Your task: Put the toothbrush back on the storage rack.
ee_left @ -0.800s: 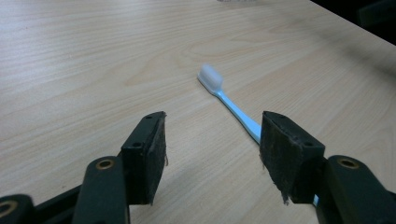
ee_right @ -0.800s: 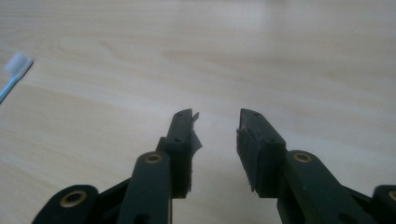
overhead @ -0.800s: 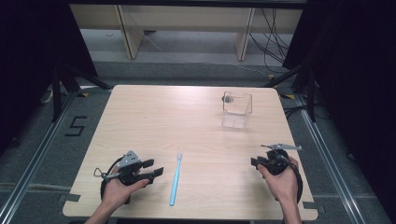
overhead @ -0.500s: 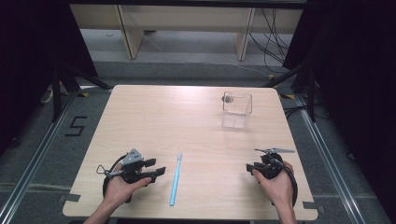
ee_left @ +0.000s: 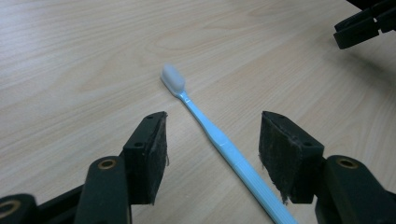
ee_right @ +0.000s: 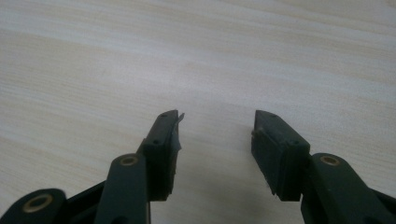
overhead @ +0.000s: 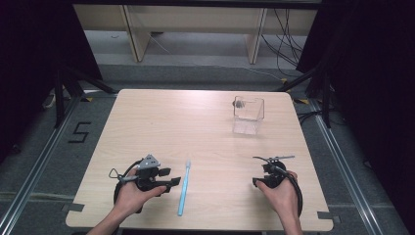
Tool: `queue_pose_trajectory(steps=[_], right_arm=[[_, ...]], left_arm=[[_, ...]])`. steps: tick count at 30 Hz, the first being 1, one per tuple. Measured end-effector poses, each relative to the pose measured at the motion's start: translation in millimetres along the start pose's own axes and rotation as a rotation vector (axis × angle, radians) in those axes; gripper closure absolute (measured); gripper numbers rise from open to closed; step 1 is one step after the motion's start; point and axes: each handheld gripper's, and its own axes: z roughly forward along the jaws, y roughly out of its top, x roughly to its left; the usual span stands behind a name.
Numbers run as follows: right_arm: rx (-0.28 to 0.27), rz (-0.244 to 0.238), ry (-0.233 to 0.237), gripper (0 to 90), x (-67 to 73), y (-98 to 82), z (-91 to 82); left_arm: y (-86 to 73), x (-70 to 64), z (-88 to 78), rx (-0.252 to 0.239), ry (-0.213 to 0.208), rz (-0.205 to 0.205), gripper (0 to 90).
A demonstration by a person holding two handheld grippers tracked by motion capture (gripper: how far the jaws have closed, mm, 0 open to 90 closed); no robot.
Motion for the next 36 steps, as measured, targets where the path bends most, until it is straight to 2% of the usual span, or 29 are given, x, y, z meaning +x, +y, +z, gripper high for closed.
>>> queue_pose_trajectory(steps=[1, 2, 3, 5, 6, 8, 10, 12, 13, 14, 16, 17, 18, 19, 20, 21, 22, 23, 24, 26, 27, 28, 31, 32, 36], right_arm=[[0.004, -0.016, 0.004, 53.7, 0.8, 0.9, -0.9], [-0.005, -0.022, -0.009, 54.9, 2.1, 1.4, -1.4], [-0.009, -0.022, -0.014, 55.6, 3.5, 2.1, -2.7], [-0.004, -0.018, -0.005, 55.9, 4.8, 3.6, -2.5], [-0.004, -0.026, -0.013, 56.3, 4.4, 4.3, -2.5], [0.006, -0.032, -0.016, 56.8, 4.4, 5.1, -2.1], [0.014, -0.033, 0.002, 57.1, 4.3, 5.5, -2.2], [0.018, -0.024, 0.0, 57.1, 6.3, 5.2, -2.6], [0.018, -0.024, 0.0, 57.1, 6.3, 5.2, -2.6], [0.02, -0.03, 0.003, 57.1, 6.3, 5.2, -2.9], [0.022, -0.037, 0.003, 56.9, 7.1, 5.0, -3.2], [0.031, -0.047, 0.013, 56.8, 7.1, 5.3, -3.1], [0.029, -0.043, 0.01, 56.6, 8.1, 5.1, -3.2], [0.036, -0.031, 0.013, 56.6, 9.3, 5.1, -3.7], [0.036, -0.031, 0.013, 56.6, 9.3, 5.1, -3.7], [0.039, -0.042, 0.014, 56.3, 9.7, 5.4, -3.9], [0.04, -0.045, 0.018, 56.1, 9.8, 5.4, -3.8], [0.04, -0.045, 0.018, 56.1, 9.8, 5.4, -3.8], [0.043, -0.039, 0.021, 55.9, 10.8, 5.4, -4.3], [0.044, -0.025, 0.014, 55.7, 11.6, 5.2, -4.3], [0.049, -0.04, 0.011, 55.6, 10.3, 4.8, -4.6], [0.049, -0.04, 0.011, 55.4, 10.2, 4.7, -4.5], [0.049, -0.039, 0.014, 55.2, 10.2, 4.4, -4.3], [0.049, -0.04, 0.012, 55.0, 10.2, 4.3, -4.3], [0.049, -0.043, 0.02, 54.4, 11.4, 4.3, -4.3]], left_arm=[[3.0, 0.0, 0.9, 0.037, -0.013, 0.017, 42.4], [4.3, -2.1, 3.4, 0.034, -0.013, 0.002, 42.8], [6.2, -2.2, 3.9, 0.058, -0.012, 0.017, 43.3], [7.7, -4.4, 6.4, 0.052, -0.002, 0.009, 44.1], [12.7, -4.6, 8.0, 0.096, -0.005, 0.037, 44.6], [16.6, -7.7, 12.0, 0.114, 0.008, 0.041, 45.7], [20.7, -9.2, 14.9, 0.164, 0.017, 0.059, 46.5], [24.9, -11.6, 18.0, 0.21, 0.03, 0.067, 47.2], [24.9, -11.6, 18.0, 0.21, 0.03, 0.067, 47.2], [27.9, -12.8, 19.7, 0.248, 0.042, 0.082, 47.2], [33.6, -16.8, 24.4, 0.334, 0.057, 0.078, 48.3], [33.6, -16.8, 24.4, 0.334, 0.057, 0.078, 48.4], [36.6, -19.6, 29.1, 0.399, 0.076, 0.081, 48.3], [37.7, -21.0, 31.9, 0.425, 0.083, 0.079, 48.2], [37.7, -21.0, 31.9, 0.425, 0.083, 0.079, 48.2], [39.1, -23.0, 35.4, 0.451, 0.099, 0.07, 48.0], [41.1, -25.9, 39.7, 0.479, 0.11, 0.035, 48.0], [41.1, -25.9, 39.7, 0.479, 0.11, 0.035, 48.2], [43.3, -27.7, 43.8, 0.506, 0.114, -0.003, 48.3], [44.7, -29.0, 47.2, 0.53, 0.127, -0.029, 48.2], [45.1, -29.3, 48.6, 0.539, 0.132, -0.03, 48.3], [45.6, -28.8, 49.3, 0.561, 0.142, -0.01, 48.3], [44.8, -31.4, 52.1, 0.579, 0.15, -0.027, 48.4], [45.0, -33.0, 54.0, 0.597, 0.157, -0.006, 48.8], [44.9, -38.3, 56.9, 0.605, 0.159, 0.016, 49.9]])
